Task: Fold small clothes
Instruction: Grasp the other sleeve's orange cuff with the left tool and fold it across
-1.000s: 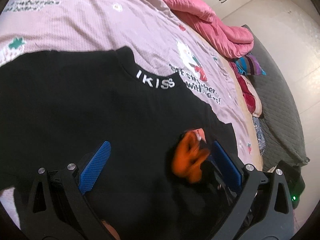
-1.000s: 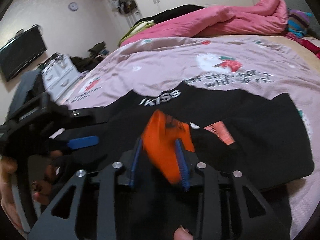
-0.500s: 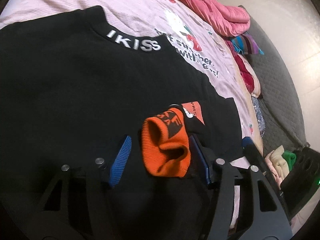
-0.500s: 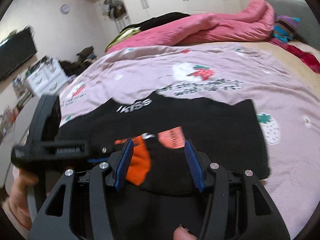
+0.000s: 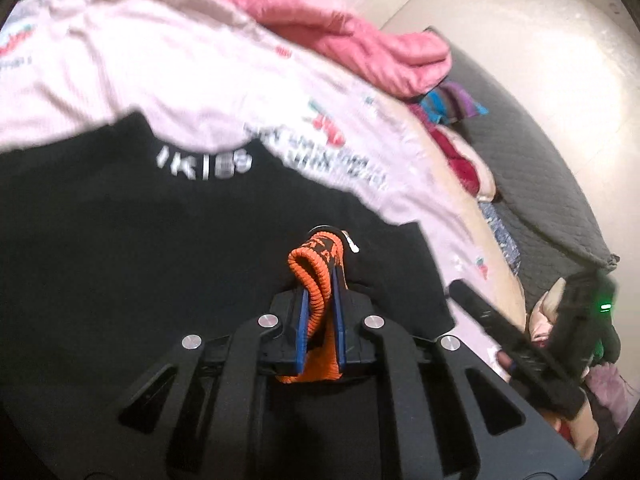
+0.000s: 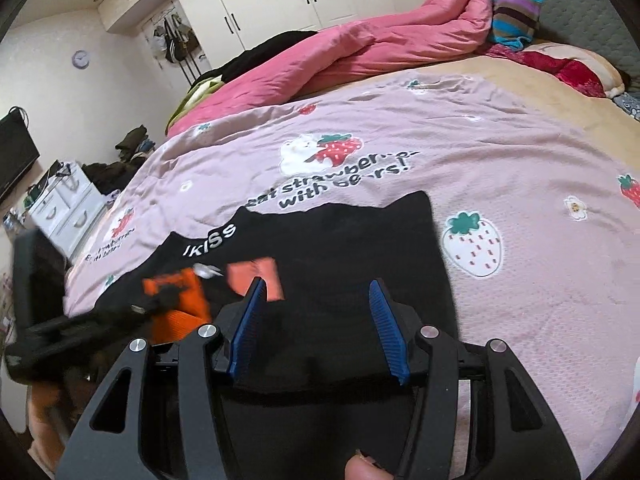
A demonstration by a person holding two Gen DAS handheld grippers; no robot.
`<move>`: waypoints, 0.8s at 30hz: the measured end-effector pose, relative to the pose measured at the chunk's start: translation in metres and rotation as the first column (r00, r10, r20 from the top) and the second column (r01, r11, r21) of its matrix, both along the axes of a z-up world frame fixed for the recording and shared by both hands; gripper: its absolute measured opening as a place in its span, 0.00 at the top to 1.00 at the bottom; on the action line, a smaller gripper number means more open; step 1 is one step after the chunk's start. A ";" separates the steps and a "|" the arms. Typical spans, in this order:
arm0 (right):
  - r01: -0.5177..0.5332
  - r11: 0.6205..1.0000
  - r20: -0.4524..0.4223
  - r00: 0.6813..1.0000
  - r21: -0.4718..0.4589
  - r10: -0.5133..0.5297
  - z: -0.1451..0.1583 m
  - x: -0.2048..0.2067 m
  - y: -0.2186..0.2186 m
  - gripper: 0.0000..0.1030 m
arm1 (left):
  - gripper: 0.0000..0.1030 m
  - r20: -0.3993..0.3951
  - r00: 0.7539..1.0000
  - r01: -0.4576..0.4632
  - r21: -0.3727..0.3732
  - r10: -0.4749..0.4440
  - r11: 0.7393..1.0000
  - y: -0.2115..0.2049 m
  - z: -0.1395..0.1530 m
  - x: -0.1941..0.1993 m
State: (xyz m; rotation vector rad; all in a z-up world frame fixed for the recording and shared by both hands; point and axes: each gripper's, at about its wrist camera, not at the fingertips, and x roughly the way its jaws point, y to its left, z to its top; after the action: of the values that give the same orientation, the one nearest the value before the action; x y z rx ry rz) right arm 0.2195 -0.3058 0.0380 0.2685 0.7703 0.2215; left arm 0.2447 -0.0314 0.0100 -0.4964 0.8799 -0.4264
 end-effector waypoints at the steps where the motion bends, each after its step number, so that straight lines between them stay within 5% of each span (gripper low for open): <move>1: 0.006 1.000 0.003 1.000 0.003 -0.006 0.001 0.000 -0.003 0.49 | 0.96 0.011 1.000 -0.006 -0.005 0.006 1.000 0.004 0.006 -0.003; 10: 0.032 0.999 -0.005 0.999 0.007 -0.032 0.001 0.003 -0.013 0.49 | 0.96 0.042 0.996 -0.073 -0.026 0.074 0.997 0.046 0.036 -0.022; 24: 0.001 0.999 -0.026 1.000 -0.035 -0.002 -0.006 0.003 0.001 0.49 | 0.99 0.026 0.991 -0.134 0.006 0.134 0.991 0.087 0.036 -0.034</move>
State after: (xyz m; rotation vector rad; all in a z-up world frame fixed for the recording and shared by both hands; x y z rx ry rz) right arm 0.2229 -0.3045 0.0320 0.2392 0.7989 0.2035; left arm 0.2107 0.0557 0.0458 -0.5386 0.8178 -0.3059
